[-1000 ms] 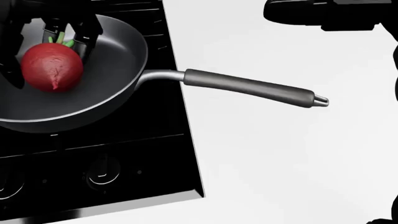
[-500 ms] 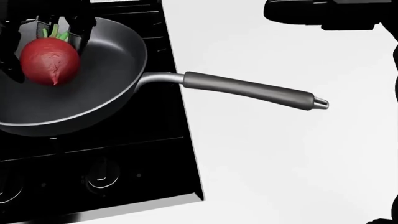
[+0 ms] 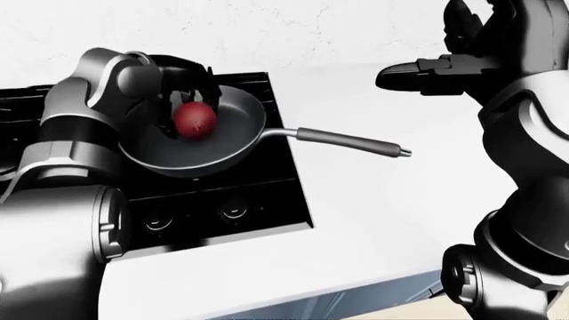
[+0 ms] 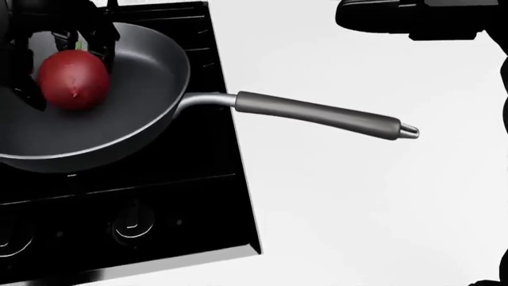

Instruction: Pick the beet from the plate and place it in the pan.

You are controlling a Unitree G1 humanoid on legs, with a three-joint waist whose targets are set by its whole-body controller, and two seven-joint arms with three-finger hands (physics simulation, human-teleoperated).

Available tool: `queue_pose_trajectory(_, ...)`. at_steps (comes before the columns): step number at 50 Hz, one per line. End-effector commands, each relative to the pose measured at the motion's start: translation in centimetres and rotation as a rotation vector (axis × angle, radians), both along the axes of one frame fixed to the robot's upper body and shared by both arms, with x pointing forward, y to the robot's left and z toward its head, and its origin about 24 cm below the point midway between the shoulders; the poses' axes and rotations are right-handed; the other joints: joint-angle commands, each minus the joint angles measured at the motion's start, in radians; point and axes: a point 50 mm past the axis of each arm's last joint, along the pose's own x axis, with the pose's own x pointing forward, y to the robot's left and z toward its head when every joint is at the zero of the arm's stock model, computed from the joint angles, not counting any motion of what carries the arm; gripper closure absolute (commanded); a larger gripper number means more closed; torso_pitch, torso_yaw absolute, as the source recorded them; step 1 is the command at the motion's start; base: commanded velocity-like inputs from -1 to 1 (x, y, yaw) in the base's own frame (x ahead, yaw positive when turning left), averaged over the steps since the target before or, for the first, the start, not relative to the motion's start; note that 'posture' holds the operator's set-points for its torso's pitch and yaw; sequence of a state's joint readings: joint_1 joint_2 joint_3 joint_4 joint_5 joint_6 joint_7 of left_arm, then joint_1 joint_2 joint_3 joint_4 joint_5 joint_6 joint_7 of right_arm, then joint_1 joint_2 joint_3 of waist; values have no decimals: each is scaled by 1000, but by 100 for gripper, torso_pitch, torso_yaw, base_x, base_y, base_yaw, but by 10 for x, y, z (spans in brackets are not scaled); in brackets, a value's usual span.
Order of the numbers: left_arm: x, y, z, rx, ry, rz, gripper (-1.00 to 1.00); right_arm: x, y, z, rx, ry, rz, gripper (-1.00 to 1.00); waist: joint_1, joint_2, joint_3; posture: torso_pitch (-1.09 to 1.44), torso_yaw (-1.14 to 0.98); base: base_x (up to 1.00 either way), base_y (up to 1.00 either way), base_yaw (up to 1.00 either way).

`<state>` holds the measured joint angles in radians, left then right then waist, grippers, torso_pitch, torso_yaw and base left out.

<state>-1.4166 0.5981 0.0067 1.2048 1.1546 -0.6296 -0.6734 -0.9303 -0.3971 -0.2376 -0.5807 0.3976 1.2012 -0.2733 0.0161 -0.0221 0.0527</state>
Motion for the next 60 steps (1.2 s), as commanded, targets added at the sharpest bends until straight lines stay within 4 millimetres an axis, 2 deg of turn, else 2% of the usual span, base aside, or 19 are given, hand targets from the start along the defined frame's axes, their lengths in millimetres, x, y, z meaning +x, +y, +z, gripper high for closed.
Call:
queue_pose_trajectory(1, -3, -3, 27, -20, -95, -15, 9, -6, -1, 12, 3, -73, -6, -100, -1, 3, -29, 0, 0, 0, 0, 0)
queue_pose_trajectory(12, -4, -2, 31, -19, -94, -12, -7, -5, 0, 11, 4, -68, -1, -100, 0, 2, -28, 0, 0, 0, 0, 0)
queue_pose_trajectory(15, -5, -2, 34, -20, -97, -11, -16, -5, 0, 11, 2, -68, 0, -100, 0, 2, -28, 0, 0, 0, 0, 0)
queue_pose_trajectory(19, -4, -2, 32, -22, -98, -11, -40, -5, 0, 10, 2, -68, 0, -100, 0, 2, -28, 0, 0, 0, 0, 0)
queue_pose_trajectory(23, -4, -2, 32, -23, -97, -10, -54, -5, 0, 11, 1, -68, 1, -100, 0, 3, -29, 0, 0, 0, 0, 0)
queue_pose_trajectory(24, -4, -2, 33, -27, -99, -10, -69, -5, 0, 11, 1, -68, 0, -100, 0, 3, -30, 0, 0, 0, 0, 0)
queue_pose_trajectory(27, -5, -2, 35, -28, -102, -10, -75, -5, 0, 11, 1, -68, 1, -100, 0, 3, -30, 0, 0, 0, 0, 0)
queue_pose_trajectory(29, -5, -1, 36, -30, -101, -8, -95, -5, 0, 12, 2, -69, 1, -100, 0, 2, -30, 0, 0, 0, 0, 0)
queue_pose_trajectory(30, -6, -1, 38, -31, -102, -7, -99, -5, 0, 11, 2, -69, 0, -100, 0, 2, -30, 0, 0, 0, 0, 0)
queue_pose_trajectory(41, -10, 0, 54, -77, -114, -5, -100, -6, 0, 12, 2, -71, -1, -100, 0, 3, -29, 0, 0, 0, 0, 0)
queue_pose_trajectory(51, -20, -7, 90, -346, -121, -6, -100, -2, 1, 16, -18, -54, 3, -100, 0, 3, -25, 0, 0, 0, 0, 0)
queue_pose_trajectory(57, -26, -5, 100, -496, -132, 56, -100, 11, 6, 38, -56, -48, -4, -100, -4, 8, -21, 0, 0, 0, 0, 0)
queue_pose_trajectory(60, -32, 0, 115, -647, -183, 95, -100, 17, 11, 45, -74, -41, 5, -100, -6, 11, -20, 0, 0, 0, 0, 0)
